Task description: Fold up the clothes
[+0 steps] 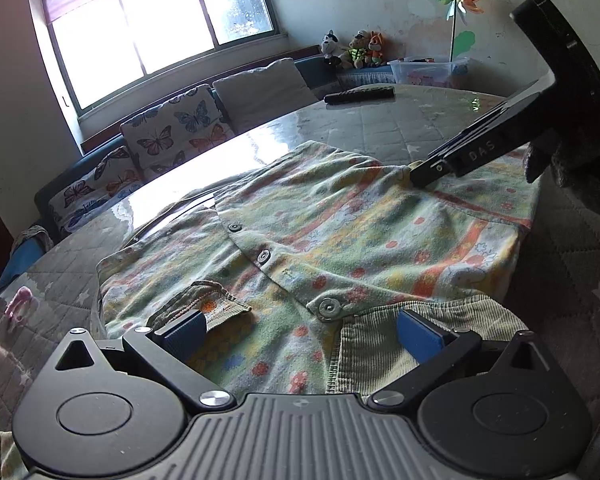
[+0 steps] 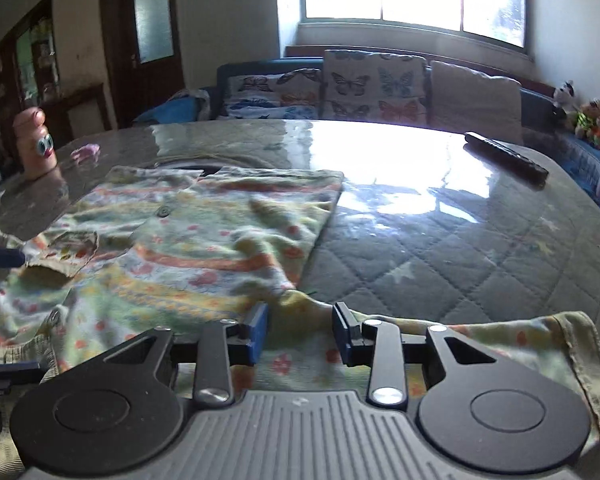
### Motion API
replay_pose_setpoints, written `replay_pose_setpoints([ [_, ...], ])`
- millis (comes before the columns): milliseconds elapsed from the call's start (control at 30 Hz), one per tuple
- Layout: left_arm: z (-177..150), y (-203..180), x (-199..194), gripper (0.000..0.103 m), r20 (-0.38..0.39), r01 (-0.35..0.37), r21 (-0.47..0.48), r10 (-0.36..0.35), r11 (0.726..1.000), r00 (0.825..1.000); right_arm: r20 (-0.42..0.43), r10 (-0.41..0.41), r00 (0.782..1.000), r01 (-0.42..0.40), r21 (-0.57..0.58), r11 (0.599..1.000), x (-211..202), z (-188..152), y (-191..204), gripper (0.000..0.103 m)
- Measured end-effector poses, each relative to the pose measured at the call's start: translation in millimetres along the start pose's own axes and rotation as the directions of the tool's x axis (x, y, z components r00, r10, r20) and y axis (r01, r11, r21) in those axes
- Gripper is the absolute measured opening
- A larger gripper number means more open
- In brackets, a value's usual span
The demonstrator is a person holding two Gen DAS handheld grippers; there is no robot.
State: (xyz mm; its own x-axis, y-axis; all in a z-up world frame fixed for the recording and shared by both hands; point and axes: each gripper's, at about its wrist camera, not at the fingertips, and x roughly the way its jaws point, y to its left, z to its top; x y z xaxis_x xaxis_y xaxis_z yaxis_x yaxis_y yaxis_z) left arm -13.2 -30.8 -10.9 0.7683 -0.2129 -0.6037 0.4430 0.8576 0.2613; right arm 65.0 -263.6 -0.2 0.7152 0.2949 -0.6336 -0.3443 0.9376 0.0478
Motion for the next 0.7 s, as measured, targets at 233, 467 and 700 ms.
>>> replay_pose_setpoints([
  [233, 1, 0, 2, 0.103, -0.01, 0.005, 0.005, -0.005, 1.0, 1.0, 0.003, -0.092, 0.996, 0.092, 0.085, 0.992, -8, -9, -46, 0.036],
  [467, 1, 0, 4, 0.103, -0.017, 0.005, 0.006, -0.005, 1.0, 1.0, 0.012, -0.163, 0.986, 0.16, 0.149, 0.976, -11, -12, -89, 0.039],
  [700, 1, -1, 3, 0.103, -0.02, -0.001, 0.009, 0.001, 1.0, 1.0, 0.016, -0.26, 0.966, 0.251, 0.203, 0.946, -23, -19, -119, 0.043],
])
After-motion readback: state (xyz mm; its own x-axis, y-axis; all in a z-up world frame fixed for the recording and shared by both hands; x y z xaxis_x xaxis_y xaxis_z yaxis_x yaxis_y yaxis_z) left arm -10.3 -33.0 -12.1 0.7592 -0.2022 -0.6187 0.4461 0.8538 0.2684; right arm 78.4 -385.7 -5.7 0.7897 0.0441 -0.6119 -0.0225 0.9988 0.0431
